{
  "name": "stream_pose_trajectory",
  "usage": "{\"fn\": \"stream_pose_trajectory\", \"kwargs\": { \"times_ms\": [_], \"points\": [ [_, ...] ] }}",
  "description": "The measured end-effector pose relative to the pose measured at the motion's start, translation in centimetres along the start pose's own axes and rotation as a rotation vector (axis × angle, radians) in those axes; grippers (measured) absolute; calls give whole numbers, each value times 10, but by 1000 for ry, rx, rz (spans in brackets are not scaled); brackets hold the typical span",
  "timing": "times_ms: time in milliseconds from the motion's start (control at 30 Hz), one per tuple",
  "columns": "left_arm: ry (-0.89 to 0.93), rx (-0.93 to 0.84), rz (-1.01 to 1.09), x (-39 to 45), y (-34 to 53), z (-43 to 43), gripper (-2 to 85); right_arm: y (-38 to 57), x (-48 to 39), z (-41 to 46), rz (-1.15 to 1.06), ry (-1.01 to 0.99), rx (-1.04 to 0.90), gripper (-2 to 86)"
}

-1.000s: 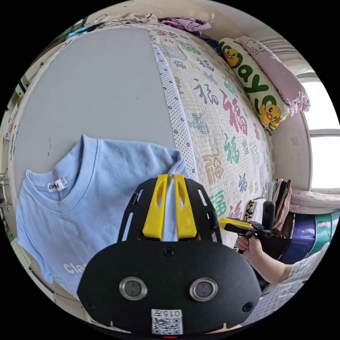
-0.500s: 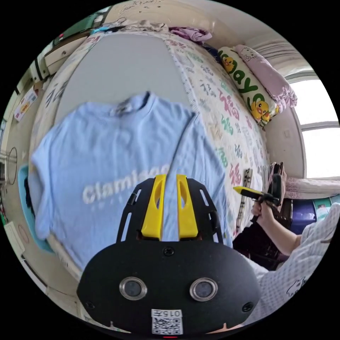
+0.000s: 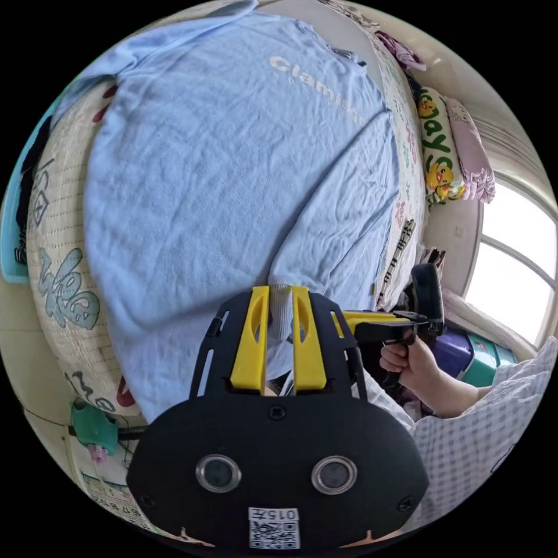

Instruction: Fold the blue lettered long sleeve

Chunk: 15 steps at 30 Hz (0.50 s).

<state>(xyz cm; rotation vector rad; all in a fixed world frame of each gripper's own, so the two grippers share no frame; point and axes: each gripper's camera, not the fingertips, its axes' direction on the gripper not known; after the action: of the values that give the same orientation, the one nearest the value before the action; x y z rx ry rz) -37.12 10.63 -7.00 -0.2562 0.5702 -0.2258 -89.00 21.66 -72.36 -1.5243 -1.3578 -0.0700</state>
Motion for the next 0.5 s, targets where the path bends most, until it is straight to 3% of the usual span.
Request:
{"fn": "stream_pose_trajectory", "kwargs": {
  "times_ms": [100,233,367,500],
  "points": [
    [30,-19,45,-6,2,-15,25,8,-15,-19,119,60,50,16],
    [21,19,114,-10,15,-50,8,40,-44,-60,162,131,98,1],
    [45,18,67,-33,18,-57,7,52,-70,-96,123,29,147,14],
    [64,35,33,-47,26,-61,11,24,-100,-128,122,-10,153,86]
  ]
}}
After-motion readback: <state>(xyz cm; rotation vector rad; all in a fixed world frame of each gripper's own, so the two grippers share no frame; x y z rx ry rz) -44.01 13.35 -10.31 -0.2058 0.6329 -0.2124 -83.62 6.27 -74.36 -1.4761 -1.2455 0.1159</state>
